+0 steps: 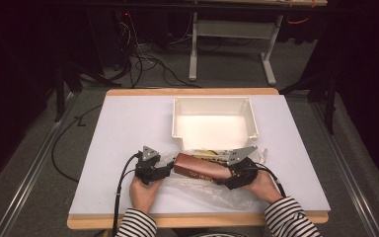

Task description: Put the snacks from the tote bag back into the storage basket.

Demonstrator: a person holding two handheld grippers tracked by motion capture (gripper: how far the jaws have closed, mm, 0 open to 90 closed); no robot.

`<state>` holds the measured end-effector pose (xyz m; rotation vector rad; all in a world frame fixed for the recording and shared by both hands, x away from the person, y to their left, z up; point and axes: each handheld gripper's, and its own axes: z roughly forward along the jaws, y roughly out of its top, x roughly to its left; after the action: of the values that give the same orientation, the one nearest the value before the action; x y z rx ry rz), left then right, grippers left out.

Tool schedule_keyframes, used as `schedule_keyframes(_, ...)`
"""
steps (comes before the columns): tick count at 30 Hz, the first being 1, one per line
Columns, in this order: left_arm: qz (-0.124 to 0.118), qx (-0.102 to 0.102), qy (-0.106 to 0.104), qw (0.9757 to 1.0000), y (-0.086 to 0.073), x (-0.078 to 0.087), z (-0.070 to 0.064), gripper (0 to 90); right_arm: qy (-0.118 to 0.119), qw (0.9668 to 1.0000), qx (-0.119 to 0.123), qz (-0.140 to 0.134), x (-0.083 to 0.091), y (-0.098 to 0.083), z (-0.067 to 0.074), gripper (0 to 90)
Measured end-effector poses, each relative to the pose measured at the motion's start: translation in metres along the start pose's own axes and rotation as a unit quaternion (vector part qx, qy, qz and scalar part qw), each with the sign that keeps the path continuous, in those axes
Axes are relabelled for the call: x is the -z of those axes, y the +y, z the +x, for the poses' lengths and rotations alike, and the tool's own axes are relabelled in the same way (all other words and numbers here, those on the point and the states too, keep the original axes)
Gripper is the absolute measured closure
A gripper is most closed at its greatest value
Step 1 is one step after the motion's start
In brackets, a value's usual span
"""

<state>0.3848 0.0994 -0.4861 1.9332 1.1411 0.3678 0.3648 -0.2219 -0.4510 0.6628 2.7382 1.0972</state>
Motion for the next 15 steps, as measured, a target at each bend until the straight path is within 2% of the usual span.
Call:
schedule_keyframes(6,-0.004,0.001,-0.004,1.0000,0.000,0.001,0.000,38.9,-0.007,0.9999,-0.003,-0.015,0.007,0.003,0.006,42.6)
schedule_keyframes(9,-0.004,0.002,-0.006,1.0000,0.000,0.001,0.001,39.1,-0.009,0.9997,-0.014,-0.019,0.015,0.005,0.006,42.7)
schedule_keyframes(15,-0.005,-0.001,-0.006,1.0000,0.000,0.001,0.000,38.7,-0.014,0.9980,-0.029,-0.054,0.029,0.012,0.005,42.8)
